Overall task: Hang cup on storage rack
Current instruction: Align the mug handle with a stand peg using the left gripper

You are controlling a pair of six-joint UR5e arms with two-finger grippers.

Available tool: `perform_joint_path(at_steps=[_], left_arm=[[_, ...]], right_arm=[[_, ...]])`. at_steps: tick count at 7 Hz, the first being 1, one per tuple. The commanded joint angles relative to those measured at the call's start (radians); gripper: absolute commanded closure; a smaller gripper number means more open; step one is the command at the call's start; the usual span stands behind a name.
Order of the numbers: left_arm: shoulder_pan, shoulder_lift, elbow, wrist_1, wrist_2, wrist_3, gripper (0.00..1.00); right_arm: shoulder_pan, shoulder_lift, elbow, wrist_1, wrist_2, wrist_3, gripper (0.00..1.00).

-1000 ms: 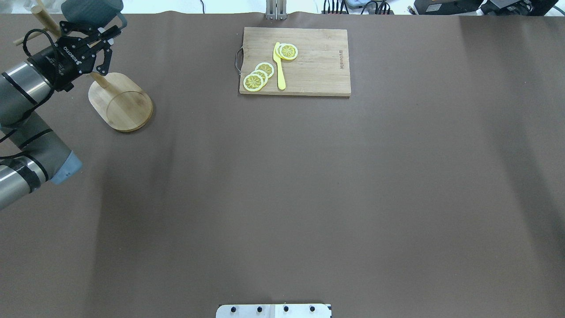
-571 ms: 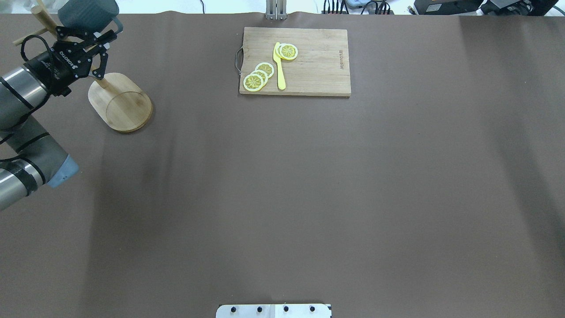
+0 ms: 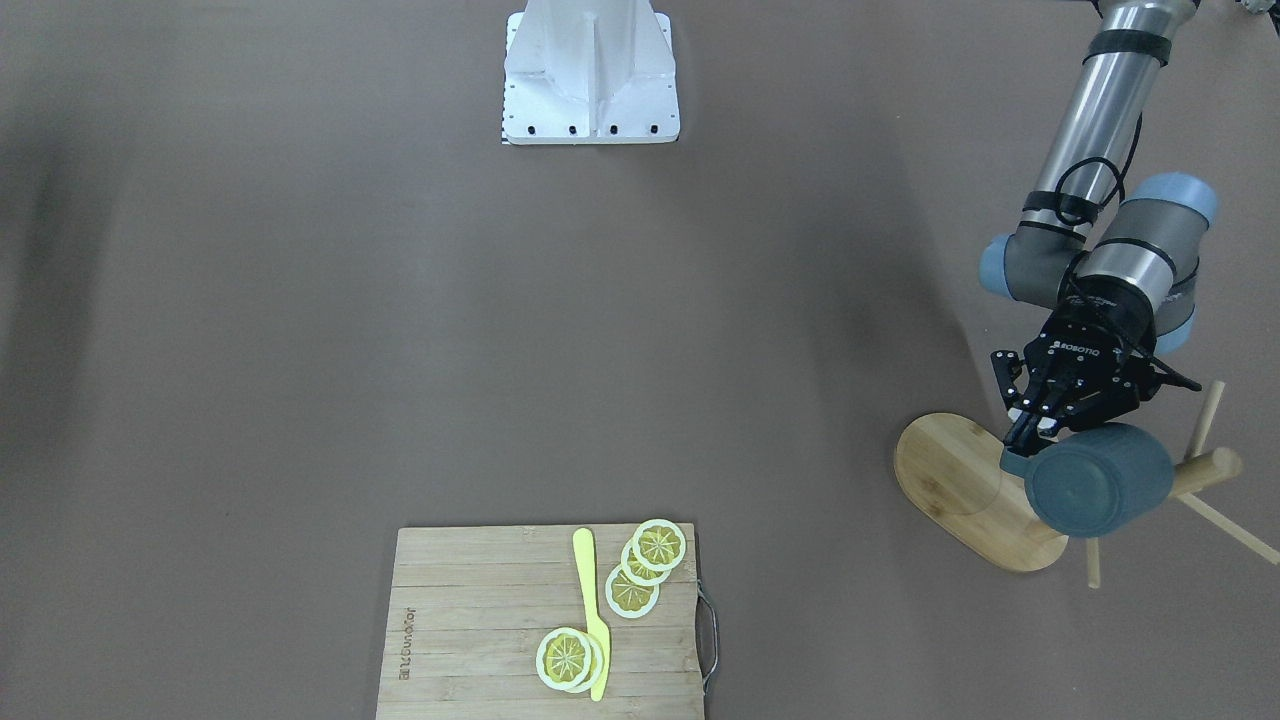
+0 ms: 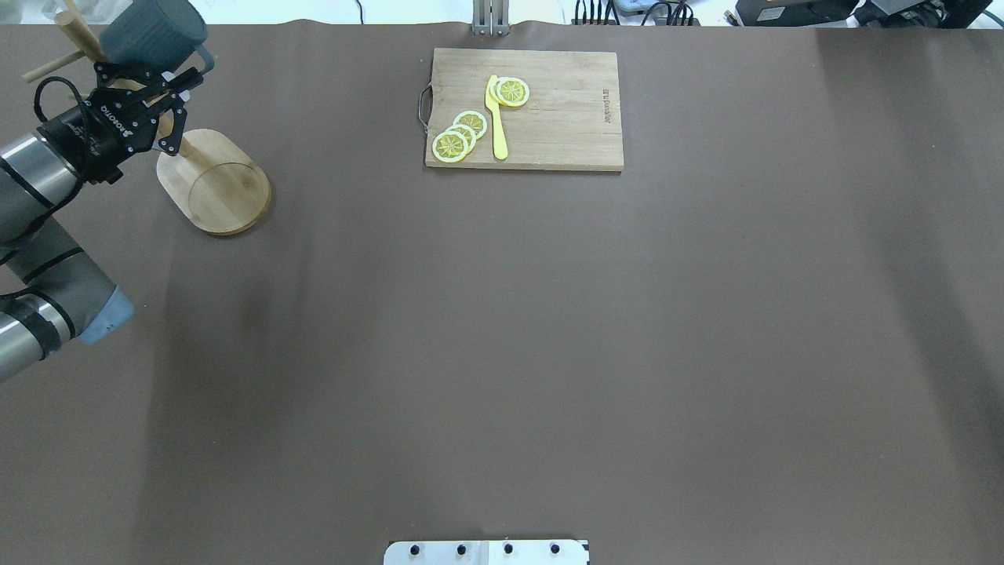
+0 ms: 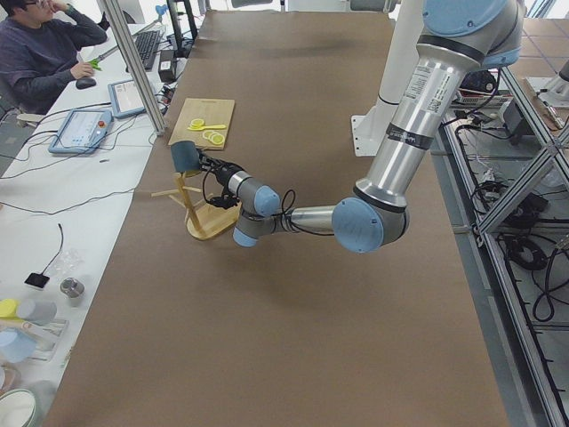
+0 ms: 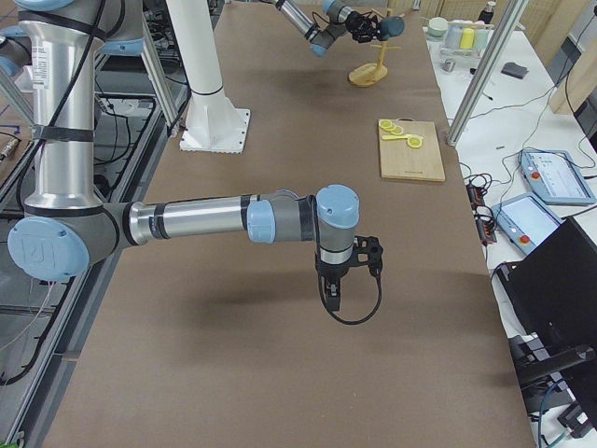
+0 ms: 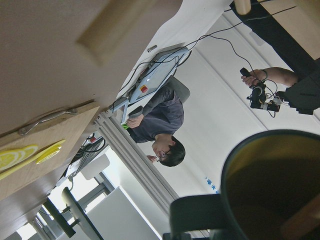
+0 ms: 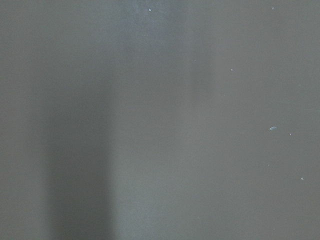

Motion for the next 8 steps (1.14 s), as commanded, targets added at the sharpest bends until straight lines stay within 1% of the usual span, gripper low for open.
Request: perform_joint_path(at_steps=[1, 5, 6, 7, 8], left_arm=[[0.008, 0.007, 0.003, -0.001, 0.001, -0.001, 1.00], [0.008, 0.018, 0.005, -0.001, 0.013, -0.021, 1.00], [0.008, 0.018, 0.006, -0.001, 0.013, -0.020, 0.88], [0.008, 0.018, 0.005, -0.001, 0.013, -0.014, 0.01], [0.008, 0.018, 0.006, 0.001, 0.011, -0.012, 0.02]], right_arm=[[0.000, 0.000, 0.000, 0.000, 0.000, 0.000, 0.00], [0.000, 0.000, 0.000, 0.000, 0.000, 0.000, 0.00], [0.000, 0.000, 0.000, 0.000, 0.000, 0.000, 0.00], [0.000, 0.000, -0.001, 0.000, 0.000, 0.000, 0.00], [0.000, 0.000, -0.001, 0.000, 0.000, 0.000, 0.00]])
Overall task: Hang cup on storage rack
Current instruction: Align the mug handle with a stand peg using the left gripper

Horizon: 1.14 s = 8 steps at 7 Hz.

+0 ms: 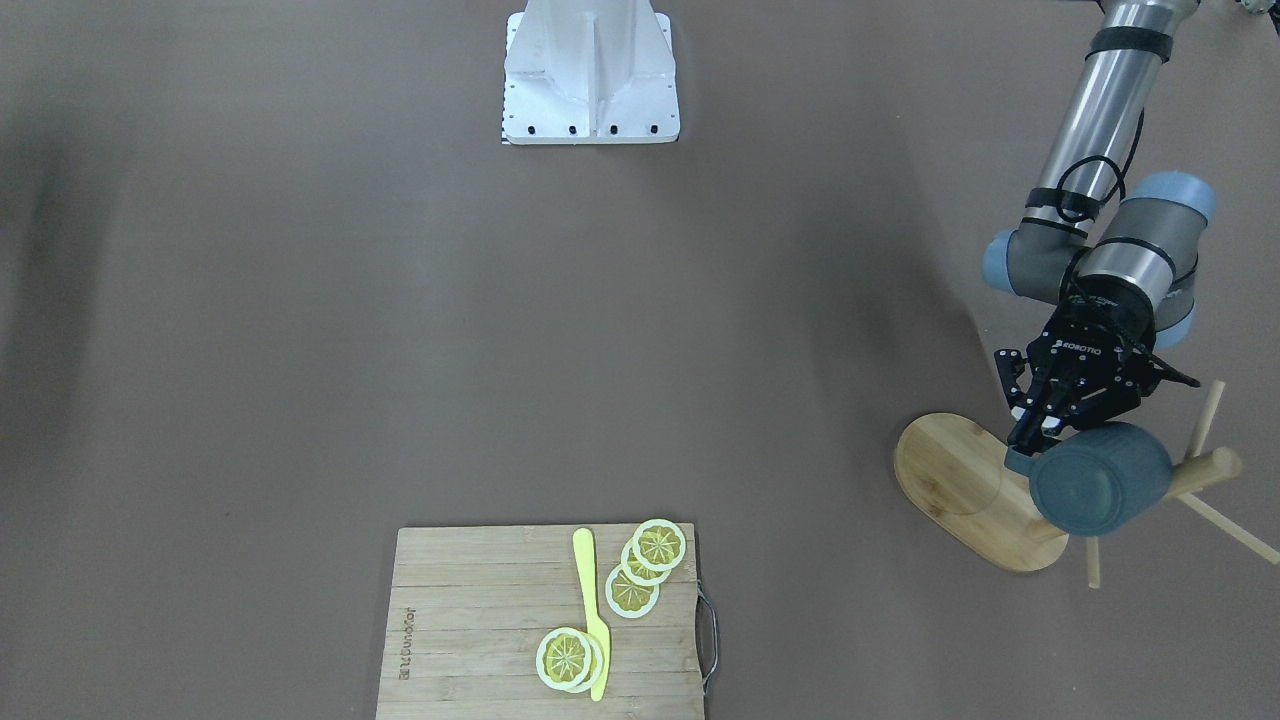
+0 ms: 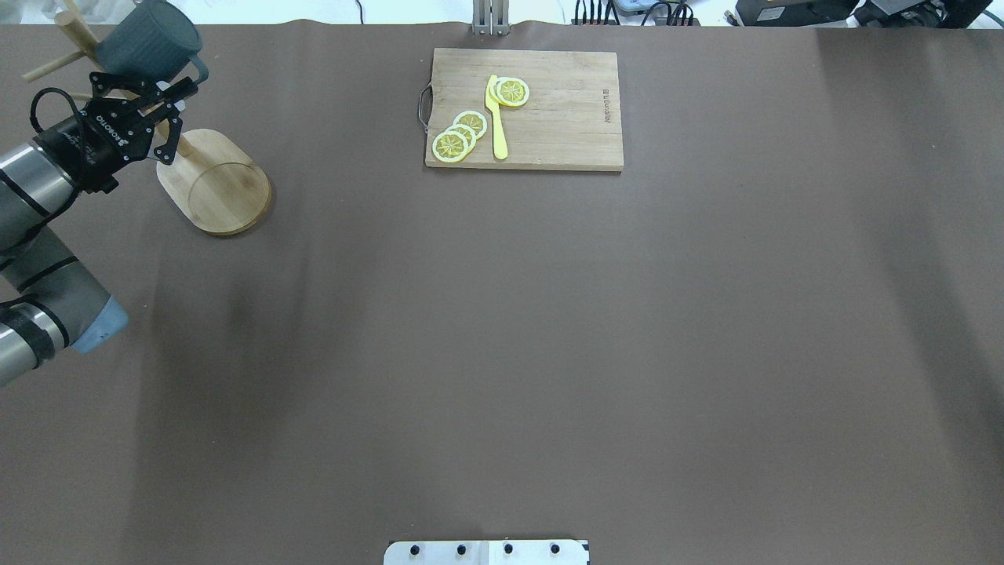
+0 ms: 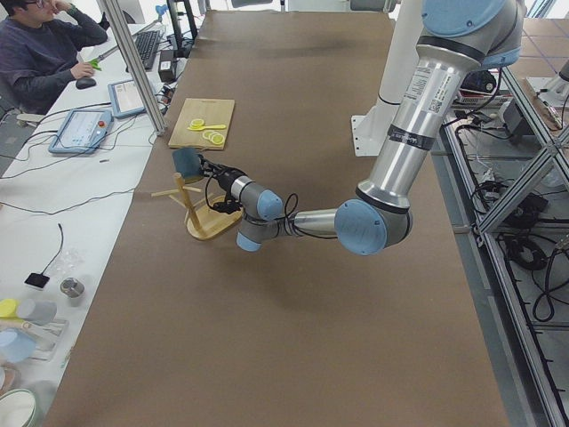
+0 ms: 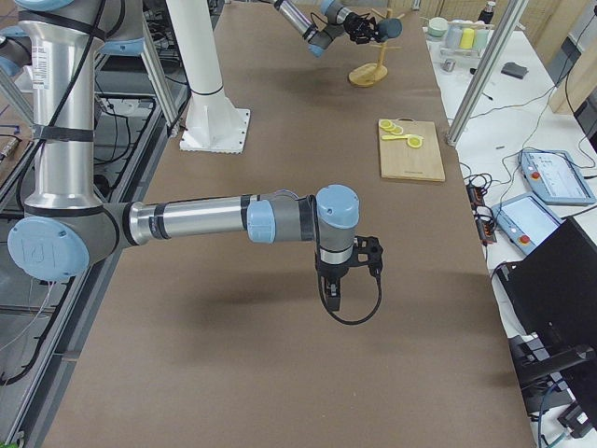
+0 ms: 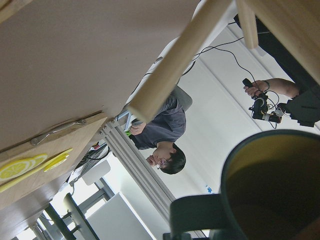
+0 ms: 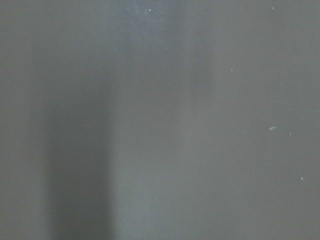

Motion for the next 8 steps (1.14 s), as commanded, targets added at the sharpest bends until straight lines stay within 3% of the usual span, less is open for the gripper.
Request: perform_joint_path(at_steps=[1, 4, 8], left_arm=[[0.000, 0.000, -0.002, 0.001, -0.001, 0.004, 0.02], [0.000, 0.000, -0.025, -0.003, -0.006, 0.004, 0.02], [0.002, 0.003, -0.192, 0.004, 0.000, 0.082, 0.02]], right_arm=[[0.000, 0.000, 0.001, 0.000, 0.000, 0.000, 0.00], [0.000, 0.005, -0.001, 0.000, 0.000, 0.000, 0.00], [0.000, 0.006, -0.002, 0.000, 0.000, 0.000, 0.00]])
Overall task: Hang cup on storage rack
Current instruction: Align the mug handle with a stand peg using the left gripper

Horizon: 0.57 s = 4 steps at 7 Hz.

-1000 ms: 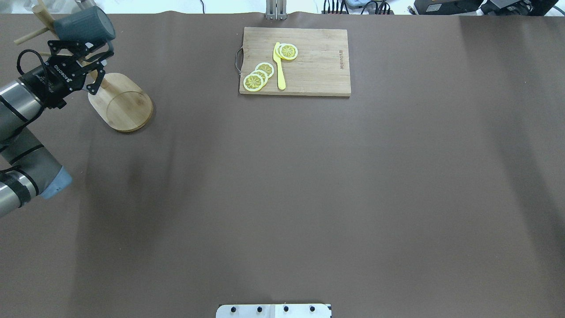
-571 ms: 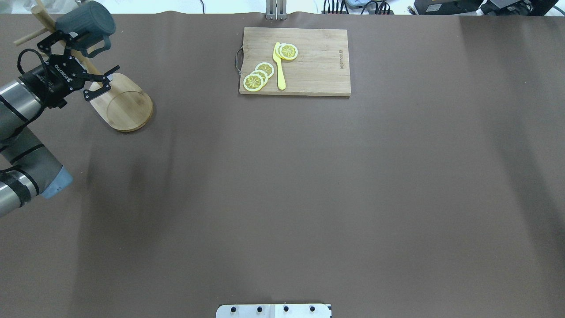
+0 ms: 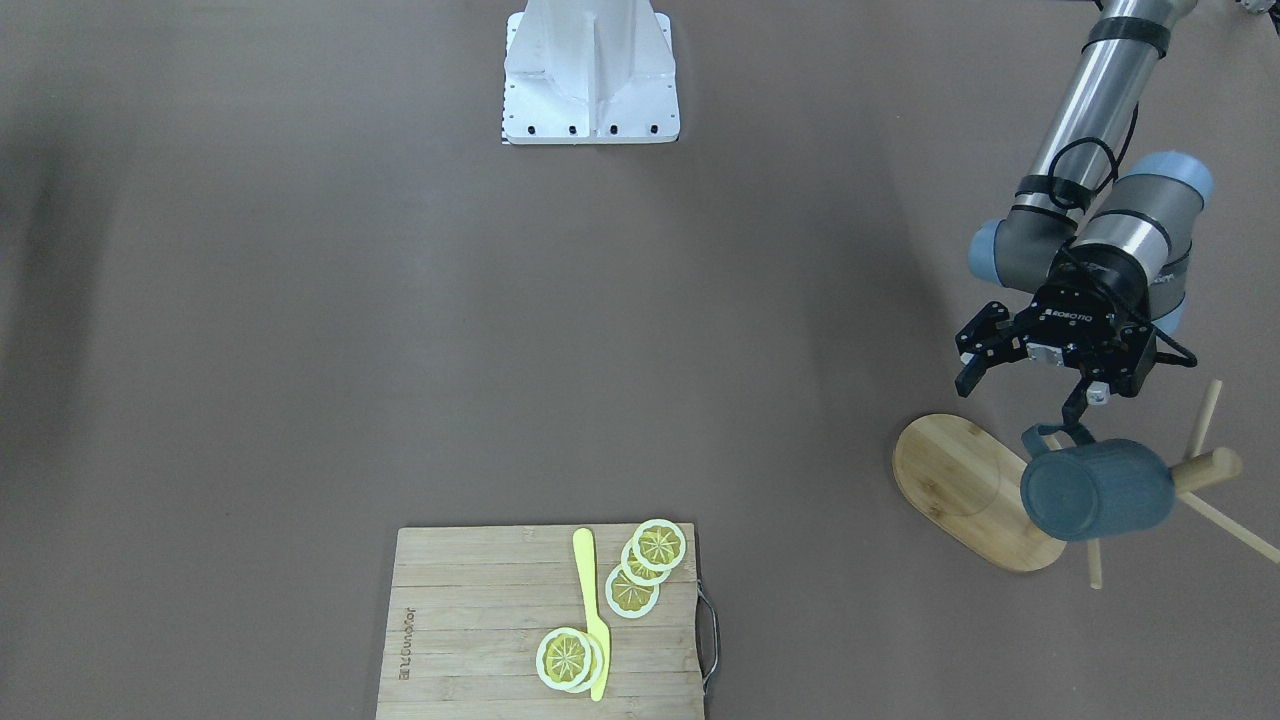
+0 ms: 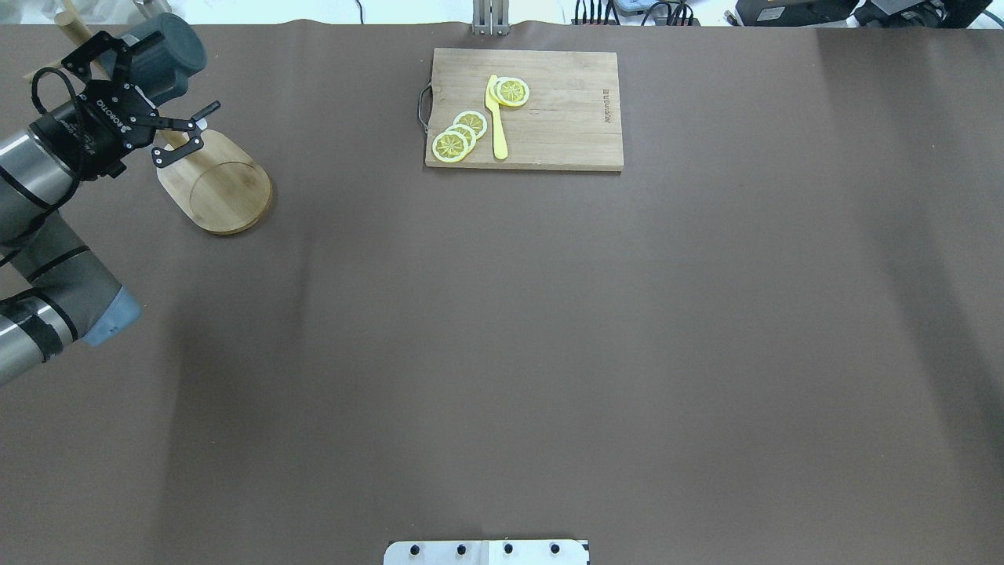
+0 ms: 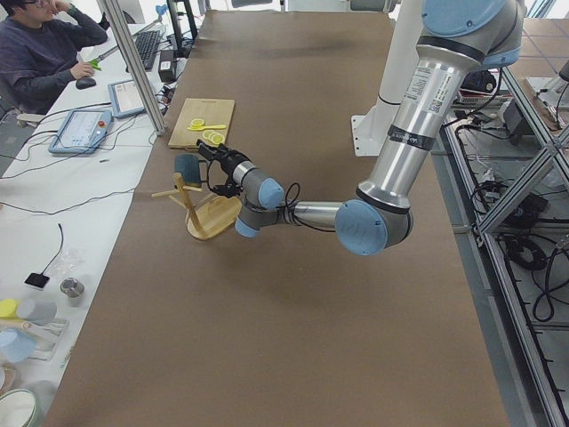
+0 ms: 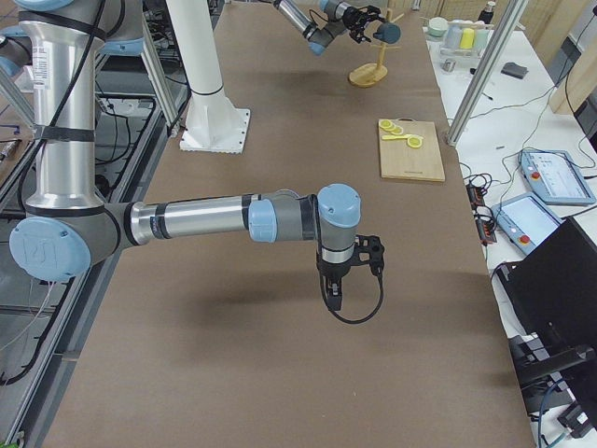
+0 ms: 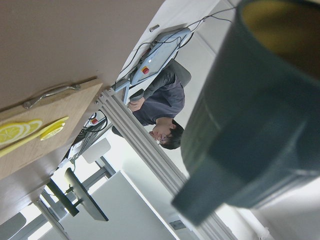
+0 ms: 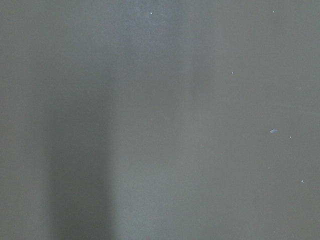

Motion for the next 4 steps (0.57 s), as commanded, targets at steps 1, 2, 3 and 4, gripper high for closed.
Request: perform_joint_path(at_steps=[1, 2, 3, 4], left_arm=[[0.000, 0.002, -0.085, 0.004, -0.007, 0.125, 0.02], [0.017, 0.000, -0.112, 0.011, -0.010, 0.272, 0.02], [0.050, 0.000, -0.136, 0.010, -0.013, 0.404, 0.02], [0.081, 0.002, -0.162, 0.011, -0.046, 0.561, 0.02]], right_arm=[[0.000, 0.000, 0.000, 0.000, 0.000, 0.000, 0.00], [0.000, -0.002, -0.002, 0.000, 0.000, 0.000, 0.00], [0.000, -0.004, -0.003, 0.000, 0.002, 0.000, 0.00], [0.000, -0.004, -0.005, 0.000, 0.002, 0.000, 0.00]])
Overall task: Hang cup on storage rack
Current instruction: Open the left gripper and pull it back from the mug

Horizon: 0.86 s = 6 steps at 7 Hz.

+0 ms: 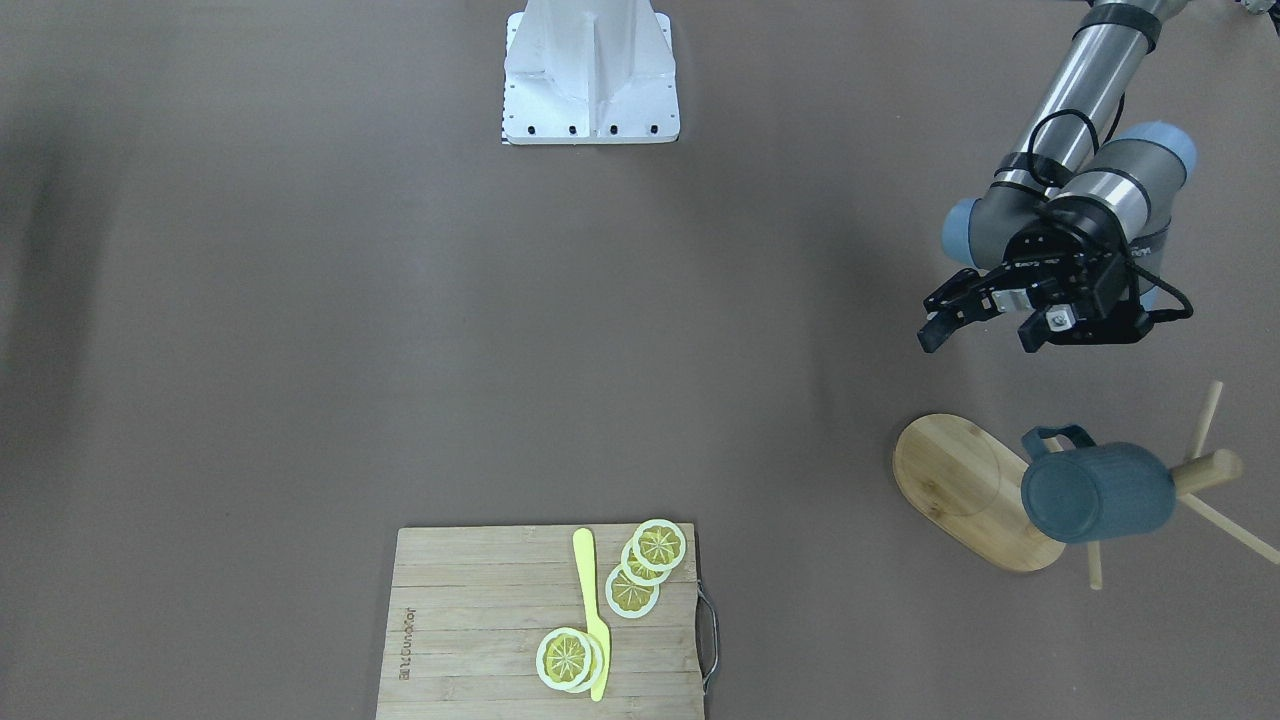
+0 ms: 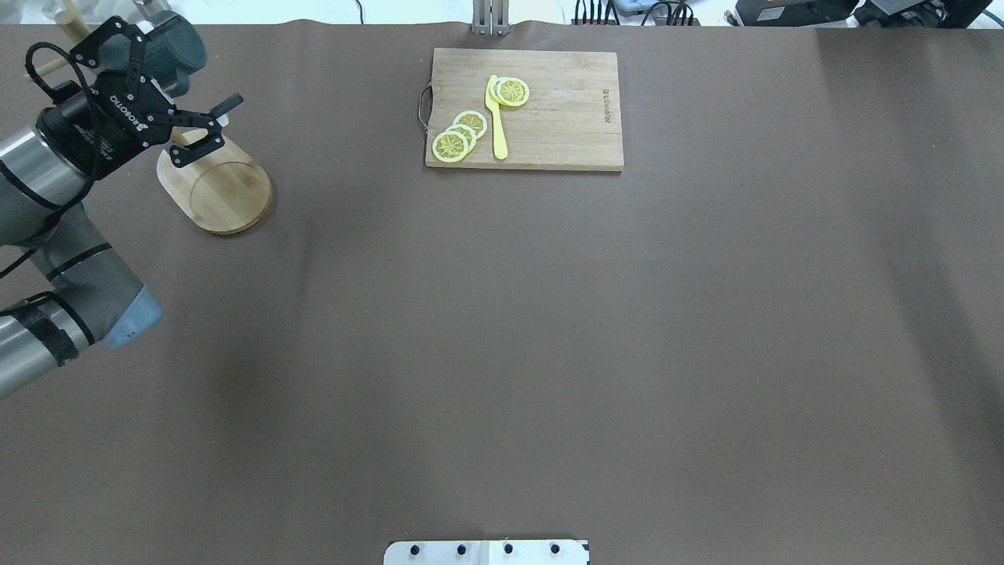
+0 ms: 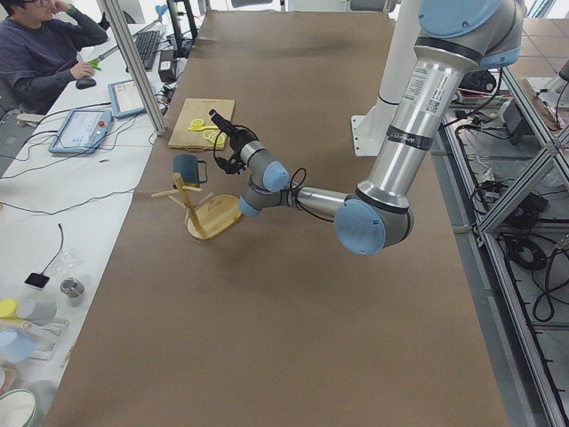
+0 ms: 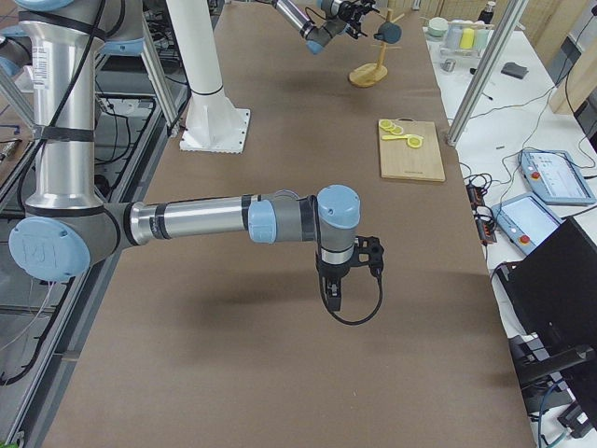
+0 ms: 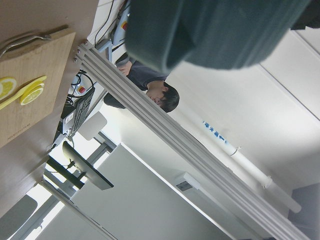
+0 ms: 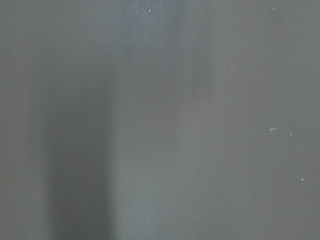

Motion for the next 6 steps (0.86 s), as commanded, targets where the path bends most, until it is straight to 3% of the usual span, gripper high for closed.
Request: perform_joint_path(at_steps=[1, 3, 4, 6], left_arm=[[0.037, 0.006, -0.053, 0.000, -0.088, 0.317, 0.02], [0.037, 0.110, -0.163, 0.053, -0.116, 0.625, 0.02], [0.036, 0.150, -0.252, 0.174, -0.186, 0.768, 0.02], [0.034, 0.231, -0.464, 0.480, -0.218, 1.111, 0.02]], right_arm=[[0.000, -0.001, -0.003, 0.000, -0.001, 0.000, 0.00], [0.000, -0.001, -0.003, 0.000, 0.001, 0.000, 0.00], [0.000, -0.001, -0.003, 0.000, 0.001, 0.000, 0.00], [0.000, -0.001, -0.003, 0.000, 0.001, 0.000, 0.00]])
